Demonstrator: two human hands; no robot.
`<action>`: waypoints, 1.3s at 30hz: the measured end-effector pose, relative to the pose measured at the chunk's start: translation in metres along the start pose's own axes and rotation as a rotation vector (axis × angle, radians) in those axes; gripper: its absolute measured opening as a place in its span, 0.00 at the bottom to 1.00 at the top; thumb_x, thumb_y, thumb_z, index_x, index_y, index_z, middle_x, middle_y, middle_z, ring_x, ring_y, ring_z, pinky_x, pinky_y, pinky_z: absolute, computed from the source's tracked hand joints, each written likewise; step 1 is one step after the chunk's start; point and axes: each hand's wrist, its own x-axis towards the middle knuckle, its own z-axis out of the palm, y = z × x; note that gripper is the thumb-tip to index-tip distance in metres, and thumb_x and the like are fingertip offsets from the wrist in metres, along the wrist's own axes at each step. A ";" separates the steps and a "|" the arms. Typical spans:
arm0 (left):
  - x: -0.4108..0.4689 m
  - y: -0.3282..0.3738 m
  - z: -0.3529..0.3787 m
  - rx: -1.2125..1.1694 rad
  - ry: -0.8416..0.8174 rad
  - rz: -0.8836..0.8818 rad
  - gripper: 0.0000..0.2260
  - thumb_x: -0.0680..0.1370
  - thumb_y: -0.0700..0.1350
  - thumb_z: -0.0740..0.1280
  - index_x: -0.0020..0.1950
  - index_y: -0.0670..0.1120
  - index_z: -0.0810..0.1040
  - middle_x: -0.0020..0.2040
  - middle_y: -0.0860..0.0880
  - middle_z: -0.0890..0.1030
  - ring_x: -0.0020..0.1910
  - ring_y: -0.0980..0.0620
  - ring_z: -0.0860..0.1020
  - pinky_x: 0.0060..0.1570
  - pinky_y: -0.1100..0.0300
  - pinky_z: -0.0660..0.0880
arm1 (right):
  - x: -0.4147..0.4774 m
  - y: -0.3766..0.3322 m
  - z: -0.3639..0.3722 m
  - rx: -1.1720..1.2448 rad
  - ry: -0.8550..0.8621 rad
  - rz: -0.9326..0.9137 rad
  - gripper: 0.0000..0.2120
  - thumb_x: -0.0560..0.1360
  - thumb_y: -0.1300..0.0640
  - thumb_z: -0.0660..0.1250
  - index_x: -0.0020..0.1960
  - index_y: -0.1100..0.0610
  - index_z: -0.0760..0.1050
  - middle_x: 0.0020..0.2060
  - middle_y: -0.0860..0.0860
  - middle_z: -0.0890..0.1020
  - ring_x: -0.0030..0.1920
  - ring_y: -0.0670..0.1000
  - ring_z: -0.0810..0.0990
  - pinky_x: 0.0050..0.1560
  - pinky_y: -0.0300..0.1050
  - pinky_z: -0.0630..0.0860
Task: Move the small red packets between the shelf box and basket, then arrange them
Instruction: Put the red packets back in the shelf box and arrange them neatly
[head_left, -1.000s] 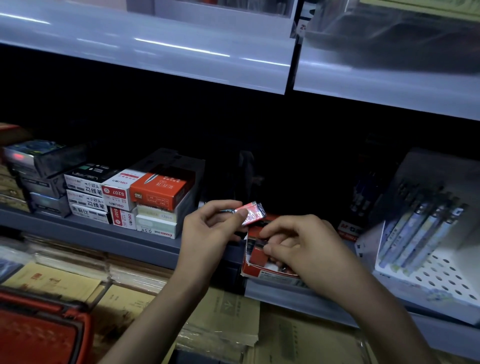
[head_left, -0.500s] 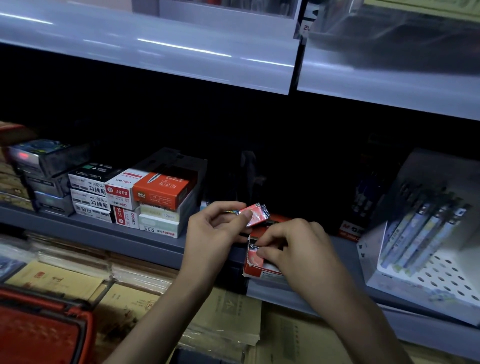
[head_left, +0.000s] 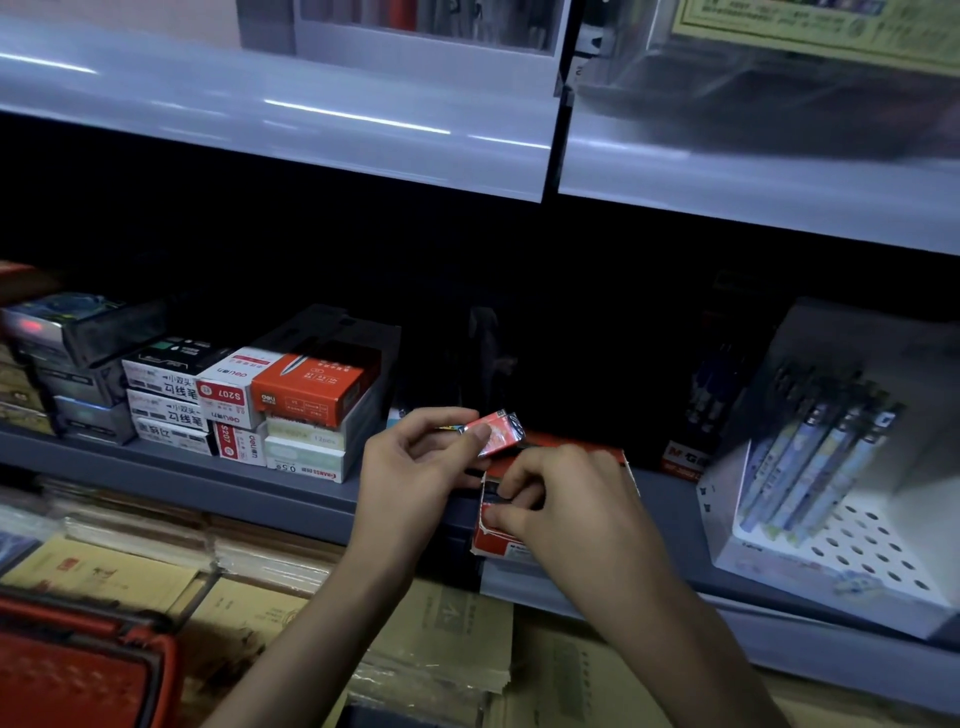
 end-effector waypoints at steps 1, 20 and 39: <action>0.000 0.000 0.000 -0.001 0.000 0.000 0.08 0.76 0.40 0.75 0.54 0.42 0.84 0.42 0.43 0.88 0.41 0.45 0.87 0.42 0.61 0.83 | 0.001 -0.001 0.001 0.004 -0.001 0.035 0.10 0.71 0.44 0.77 0.46 0.48 0.80 0.39 0.45 0.83 0.43 0.46 0.82 0.47 0.51 0.81; 0.004 -0.004 -0.001 -0.018 0.003 0.007 0.08 0.76 0.39 0.75 0.54 0.42 0.84 0.42 0.43 0.87 0.42 0.46 0.87 0.42 0.60 0.83 | 0.004 0.002 -0.006 0.229 0.036 0.205 0.10 0.68 0.51 0.80 0.41 0.48 0.79 0.35 0.45 0.85 0.39 0.43 0.84 0.43 0.49 0.83; 0.006 -0.005 -0.004 -0.047 0.009 -0.017 0.07 0.76 0.40 0.75 0.54 0.41 0.84 0.41 0.41 0.87 0.41 0.47 0.87 0.42 0.59 0.83 | 0.004 0.010 -0.031 0.349 -0.351 0.065 0.04 0.76 0.57 0.73 0.49 0.51 0.86 0.44 0.52 0.88 0.50 0.57 0.86 0.56 0.50 0.82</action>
